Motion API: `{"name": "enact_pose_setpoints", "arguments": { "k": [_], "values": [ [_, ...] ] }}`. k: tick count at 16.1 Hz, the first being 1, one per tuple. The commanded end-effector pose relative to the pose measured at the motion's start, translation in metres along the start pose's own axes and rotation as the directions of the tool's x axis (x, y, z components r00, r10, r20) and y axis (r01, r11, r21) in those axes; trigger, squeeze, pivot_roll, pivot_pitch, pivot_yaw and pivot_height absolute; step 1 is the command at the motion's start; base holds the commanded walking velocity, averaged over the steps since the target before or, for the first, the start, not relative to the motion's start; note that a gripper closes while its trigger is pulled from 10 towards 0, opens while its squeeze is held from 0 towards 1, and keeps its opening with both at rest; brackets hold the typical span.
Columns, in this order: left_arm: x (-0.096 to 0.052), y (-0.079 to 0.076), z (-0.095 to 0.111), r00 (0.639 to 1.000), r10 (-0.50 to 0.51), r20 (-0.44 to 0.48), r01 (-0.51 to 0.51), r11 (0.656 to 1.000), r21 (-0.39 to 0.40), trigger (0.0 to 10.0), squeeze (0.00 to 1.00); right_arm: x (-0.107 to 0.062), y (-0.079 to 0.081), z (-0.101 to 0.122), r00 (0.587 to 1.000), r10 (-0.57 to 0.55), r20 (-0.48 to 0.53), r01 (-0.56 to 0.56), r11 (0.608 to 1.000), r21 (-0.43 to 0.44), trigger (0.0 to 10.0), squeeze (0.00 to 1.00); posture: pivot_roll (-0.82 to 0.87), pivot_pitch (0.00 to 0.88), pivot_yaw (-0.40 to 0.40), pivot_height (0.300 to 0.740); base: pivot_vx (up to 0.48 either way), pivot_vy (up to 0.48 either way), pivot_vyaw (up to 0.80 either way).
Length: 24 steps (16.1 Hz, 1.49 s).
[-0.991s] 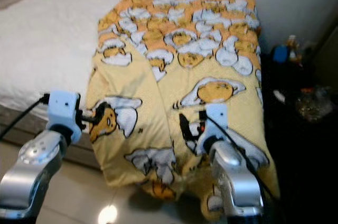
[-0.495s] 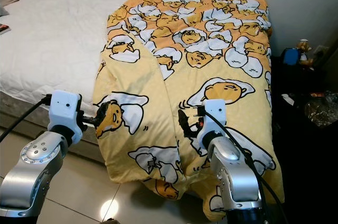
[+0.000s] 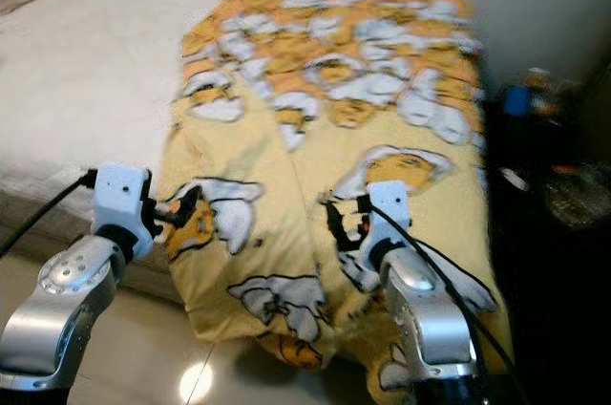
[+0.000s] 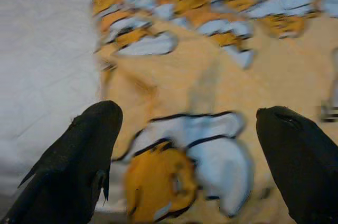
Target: Clean up the room
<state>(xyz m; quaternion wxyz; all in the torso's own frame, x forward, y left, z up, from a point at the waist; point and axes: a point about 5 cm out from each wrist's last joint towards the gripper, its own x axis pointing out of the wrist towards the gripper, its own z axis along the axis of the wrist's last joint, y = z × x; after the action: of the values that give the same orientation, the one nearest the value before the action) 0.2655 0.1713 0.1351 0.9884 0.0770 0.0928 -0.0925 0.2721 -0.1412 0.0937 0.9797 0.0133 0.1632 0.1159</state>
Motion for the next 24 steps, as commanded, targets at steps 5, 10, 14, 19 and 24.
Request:
{"name": "enact_pose_setpoints", "arguments": {
  "k": [5, 10, 14, 19, 24],
  "values": [
    [0.000, 0.003, -0.002, 1.000, -0.003, -0.009, 0.003, 1.000, 0.005, 10.0, 0.88, 0.004, 0.001, 0.003, 1.000, -0.006, 0.008, 0.006, 1.000, 0.022, 10.0, 0.00, -0.08, 0.000, 0.012, 0.740, 0.296, 0.000, 0.12],
    [0.000, 0.002, -0.003, 1.000, -0.015, -0.013, 0.015, 1.000, 0.010, 10.0, 0.88, 0.004, 0.002, 0.000, 1.000, -0.003, -0.009, 0.003, 1.000, 0.019, 10.0, 0.00, -0.08, 0.000, 0.010, 0.740, 0.287, 0.000, 0.00],
    [-0.001, 0.002, -0.004, 0.999, -0.026, -0.020, 0.026, 0.999, 0.019, 10.0, 0.87, 0.001, 0.000, -0.005, 0.999, -0.001, -0.035, 0.002, 1.000, 0.029, 10.0, 0.00, -0.08, 0.000, -0.002, 0.740, 0.271, 0.000, 0.00],
    [-0.005, 0.000, -0.008, 0.991, -0.108, -0.077, 0.111, 0.993, 0.045, 10.0, 0.83, 0.022, 0.005, -0.013, 0.984, 0.109, -0.143, -0.104, 0.994, 0.037, 10.0, 1.00, -0.08, 0.000, -0.003, 0.740, 0.000, 0.000, 0.00],
    [-0.015, 0.002, -0.008, 0.948, -0.276, -0.161, 0.283, 0.959, 0.028, 10.0, 0.83, 0.045, 0.002, -0.028, 0.940, 0.185, -0.287, -0.189, 0.982, 0.017, 10.0, 1.00, -0.06, 0.000, -0.007, 0.740, 0.000, 0.000, 0.00]
  ]
}}
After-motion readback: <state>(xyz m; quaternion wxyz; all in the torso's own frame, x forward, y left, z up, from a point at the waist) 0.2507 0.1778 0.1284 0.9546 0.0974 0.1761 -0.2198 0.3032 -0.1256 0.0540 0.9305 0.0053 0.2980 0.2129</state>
